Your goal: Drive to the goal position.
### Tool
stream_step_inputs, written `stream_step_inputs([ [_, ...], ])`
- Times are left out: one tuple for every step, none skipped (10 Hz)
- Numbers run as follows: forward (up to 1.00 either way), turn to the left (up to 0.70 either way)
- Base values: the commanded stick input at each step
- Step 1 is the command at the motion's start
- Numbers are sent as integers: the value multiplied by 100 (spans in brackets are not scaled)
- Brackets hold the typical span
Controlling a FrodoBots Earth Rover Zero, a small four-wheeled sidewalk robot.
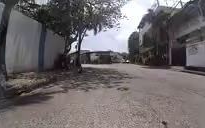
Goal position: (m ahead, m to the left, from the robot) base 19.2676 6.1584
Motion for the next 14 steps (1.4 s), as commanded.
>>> stream_step_inputs([
  [97, 0],
  [97, 0],
  [97, 0],
  [97, 0],
  [97, -9],
  [97, -29],
  [97, -29],
  [97, -6],
  [97, 0],
  [97, 0],
  [97, 0],
  [97, 0],
  [97, 0],
  [97, 0],
])
